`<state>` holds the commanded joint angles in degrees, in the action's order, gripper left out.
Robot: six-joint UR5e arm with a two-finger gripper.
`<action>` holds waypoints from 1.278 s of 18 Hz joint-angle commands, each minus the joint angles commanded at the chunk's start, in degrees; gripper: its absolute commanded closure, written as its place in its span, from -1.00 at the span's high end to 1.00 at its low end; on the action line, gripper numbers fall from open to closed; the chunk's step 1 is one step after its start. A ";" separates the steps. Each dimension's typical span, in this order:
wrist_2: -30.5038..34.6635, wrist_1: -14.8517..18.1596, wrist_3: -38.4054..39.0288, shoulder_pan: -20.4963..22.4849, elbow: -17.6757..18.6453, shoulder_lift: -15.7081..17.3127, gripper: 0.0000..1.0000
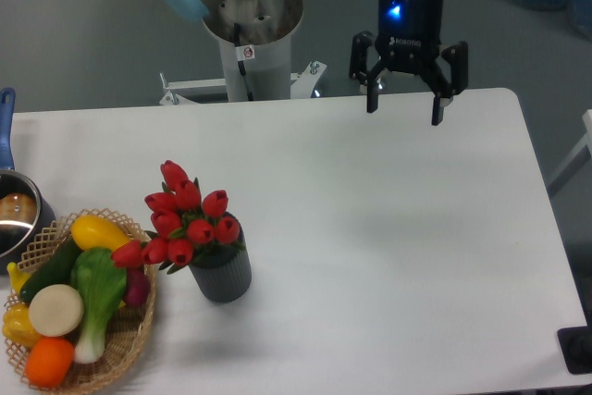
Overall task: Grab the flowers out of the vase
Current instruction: 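Move the open gripper down toward the red tulips in the vase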
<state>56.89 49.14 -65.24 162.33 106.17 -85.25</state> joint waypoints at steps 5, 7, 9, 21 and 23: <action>-2.57 -0.18 5.29 -0.61 0.09 -0.61 1.00; -2.57 -0.27 5.12 -0.96 0.09 -0.88 1.00; -3.53 -0.27 5.03 -1.40 -0.70 -1.84 1.00; -13.19 -3.08 1.19 -9.66 0.97 -6.50 1.00; -15.13 -2.91 -2.86 -9.75 1.49 -7.47 1.00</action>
<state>41.76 46.23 -68.10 152.58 107.66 -92.72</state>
